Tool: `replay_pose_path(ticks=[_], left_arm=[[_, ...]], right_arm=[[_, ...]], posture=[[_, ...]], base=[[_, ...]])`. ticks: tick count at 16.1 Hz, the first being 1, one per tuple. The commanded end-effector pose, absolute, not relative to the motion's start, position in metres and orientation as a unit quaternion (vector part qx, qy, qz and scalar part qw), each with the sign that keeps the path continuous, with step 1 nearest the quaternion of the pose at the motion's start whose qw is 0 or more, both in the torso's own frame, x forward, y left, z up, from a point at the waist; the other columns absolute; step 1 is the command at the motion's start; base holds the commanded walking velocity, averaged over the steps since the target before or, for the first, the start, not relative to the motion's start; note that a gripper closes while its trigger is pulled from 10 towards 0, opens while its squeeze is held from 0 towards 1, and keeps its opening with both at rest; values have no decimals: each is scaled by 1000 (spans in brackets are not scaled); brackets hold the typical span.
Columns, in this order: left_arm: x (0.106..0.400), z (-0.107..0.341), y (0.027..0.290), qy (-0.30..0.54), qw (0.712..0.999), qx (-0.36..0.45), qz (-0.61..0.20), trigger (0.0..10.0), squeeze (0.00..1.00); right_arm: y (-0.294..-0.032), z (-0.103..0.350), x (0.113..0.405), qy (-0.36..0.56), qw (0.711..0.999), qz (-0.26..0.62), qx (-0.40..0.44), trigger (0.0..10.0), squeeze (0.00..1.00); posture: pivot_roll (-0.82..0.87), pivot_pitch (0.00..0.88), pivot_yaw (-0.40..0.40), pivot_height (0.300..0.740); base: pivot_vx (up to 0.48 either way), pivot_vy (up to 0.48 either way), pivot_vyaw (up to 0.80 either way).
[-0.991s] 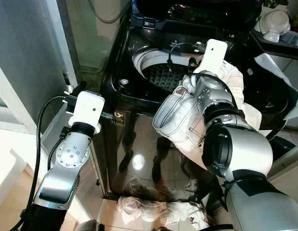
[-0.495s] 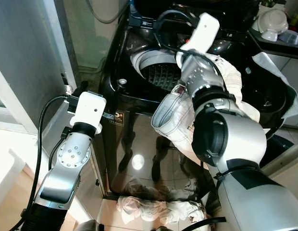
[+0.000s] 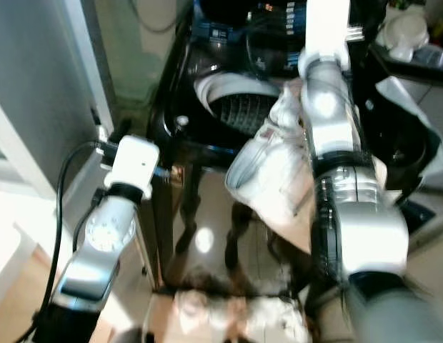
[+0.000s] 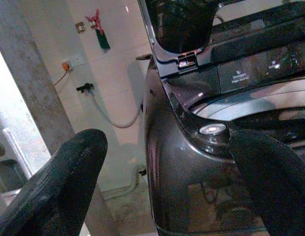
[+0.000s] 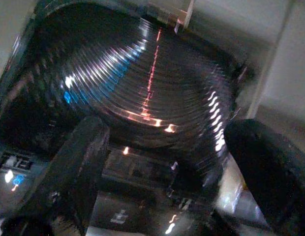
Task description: Clothes washing
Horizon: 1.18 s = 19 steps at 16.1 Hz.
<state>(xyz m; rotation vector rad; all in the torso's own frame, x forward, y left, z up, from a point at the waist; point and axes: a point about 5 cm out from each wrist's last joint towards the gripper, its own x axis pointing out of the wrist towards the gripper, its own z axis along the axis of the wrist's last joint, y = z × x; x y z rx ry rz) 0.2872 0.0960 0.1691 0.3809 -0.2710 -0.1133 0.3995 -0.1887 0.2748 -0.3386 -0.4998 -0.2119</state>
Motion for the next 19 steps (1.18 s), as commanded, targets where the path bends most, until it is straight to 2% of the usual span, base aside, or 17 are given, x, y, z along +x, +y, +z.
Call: replay_pose_path(ticks=[1,2,6,7,9,11,12,13,15,16,17,19], left_arm=[[286,169,94,-139,970,190,-62,10000,0],[286,167,94,-139,969,194,-69,10000,0],[291,166,94,-139,965,205,-86,10000,0],[291,167,93,-141,964,205,-90,10000,0],[292,168,91,-144,962,207,-101,10000,0],[293,168,88,-145,961,207,-109,10000,0],[292,168,88,-145,961,206,-112,10000,0],[291,167,88,-145,961,206,-115,10000,0],[291,167,88,-144,961,207,-117,10000,0],[290,167,88,-144,960,210,-119,10000,0],[289,168,89,-145,959,212,-120,10000,0],[283,167,94,-142,958,219,-119,10000,0]], right_arm=[[-193,282,383,-301,929,-116,-179,10000,0],[-196,264,359,-324,918,-116,-195,10000,0],[-209,201,307,-259,931,-91,-238,10000,0],[-214,196,297,-253,930,-97,-247,10000,1000],[-216,188,279,-253,924,-89,-272,10000,1000],[-220,155,258,-204,931,-71,-295,10000,1000],[-227,128,252,-145,946,-69,-283,10000,1000],[-227,103,256,-65,973,-50,-218,10000,1000],[-221,76,267,34,991,-30,-128,10000,1000],[-223,70,276,58,990,-57,-112,10000,369],[-224,68,281,65,990,-68,-106,10000,0],[-223,59,285,88,989,-80,-92,10000,0]], posture=[[-10,0,-80,740],[-26,0,-73,740],[-85,0,-34,740],[-95,0,-23,740],[-109,0,-11,740],[-118,6,3,740],[-116,12,6,740],[-114,15,9,740],[-104,29,20,740],[-96,34,24,740],[-81,44,27,740],[-48,74,29,740]], base=[[0,0,0],[0,0,0],[0,0,0],[0,0,0],[0,0,0],[0,0,0],[0,0,0],[0,0,0],[0,0,0],[0,0,0],[0,0,0],[0,0,0]])
